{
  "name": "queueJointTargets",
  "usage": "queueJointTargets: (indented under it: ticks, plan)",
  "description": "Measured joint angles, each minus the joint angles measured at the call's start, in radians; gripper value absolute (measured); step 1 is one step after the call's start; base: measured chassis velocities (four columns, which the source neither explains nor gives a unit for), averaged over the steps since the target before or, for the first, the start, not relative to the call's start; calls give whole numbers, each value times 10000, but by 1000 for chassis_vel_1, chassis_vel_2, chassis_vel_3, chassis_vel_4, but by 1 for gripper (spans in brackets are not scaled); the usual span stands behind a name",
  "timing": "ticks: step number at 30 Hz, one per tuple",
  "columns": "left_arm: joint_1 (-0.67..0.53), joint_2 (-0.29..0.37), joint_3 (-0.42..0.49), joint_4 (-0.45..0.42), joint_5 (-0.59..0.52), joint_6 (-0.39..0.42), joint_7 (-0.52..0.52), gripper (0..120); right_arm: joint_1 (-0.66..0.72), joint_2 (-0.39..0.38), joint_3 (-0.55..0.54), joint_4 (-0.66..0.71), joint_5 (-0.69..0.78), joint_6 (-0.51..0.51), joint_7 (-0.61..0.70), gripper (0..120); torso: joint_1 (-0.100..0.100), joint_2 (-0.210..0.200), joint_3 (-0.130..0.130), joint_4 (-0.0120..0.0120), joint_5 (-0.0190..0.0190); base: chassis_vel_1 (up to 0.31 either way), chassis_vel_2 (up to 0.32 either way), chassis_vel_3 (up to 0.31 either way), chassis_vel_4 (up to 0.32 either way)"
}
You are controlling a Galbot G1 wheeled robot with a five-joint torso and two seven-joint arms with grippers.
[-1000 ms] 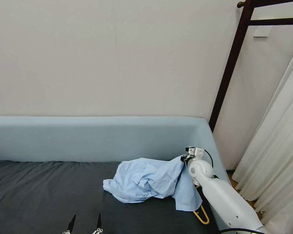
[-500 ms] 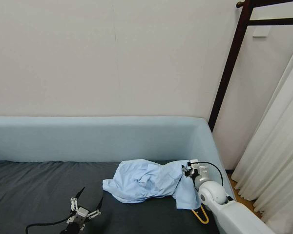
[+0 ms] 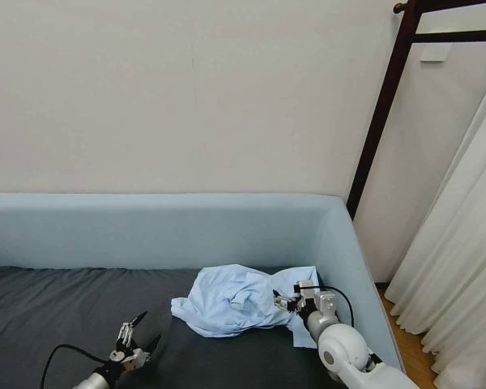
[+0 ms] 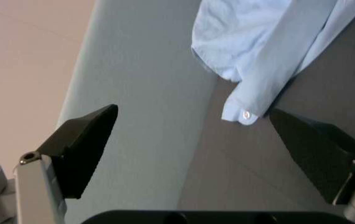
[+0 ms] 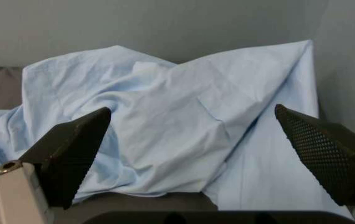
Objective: Pick up the clothes from the sofa and hang them on the clothes hanger.
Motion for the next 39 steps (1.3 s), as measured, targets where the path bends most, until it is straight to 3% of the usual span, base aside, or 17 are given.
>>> queueJointTargets:
  ticks: [11, 20, 33, 39]
  plan:
    - [-1986, -1388, 450, 2455, 1377, 536, -517, 93, -334, -187, 216, 424, 203, 19, 201, 100, 0, 0, 0, 2, 3, 0, 0, 0, 0]
    - [-2910, -1740, 541, 4128, 1729, 678, -581, 91, -389, -429, 640, 602, 729, -94, 310, 100, 0, 0, 0, 6, 2, 0, 0, 0, 0]
    - [-3742, -2219, 509, 5441, 1508, 1006, -871, 71, -443, -380, 635, 598, 754, -94, 327, 100, -1, 0, -1, 5, 0, 0, 0, 0, 0]
    - [-3905, -2382, 511, 5571, 1464, 1087, -906, 61, -475, -423, 644, 689, 774, -94, 327, 100, 0, -1, 0, 3, 0, 0, 0, 0, 0]
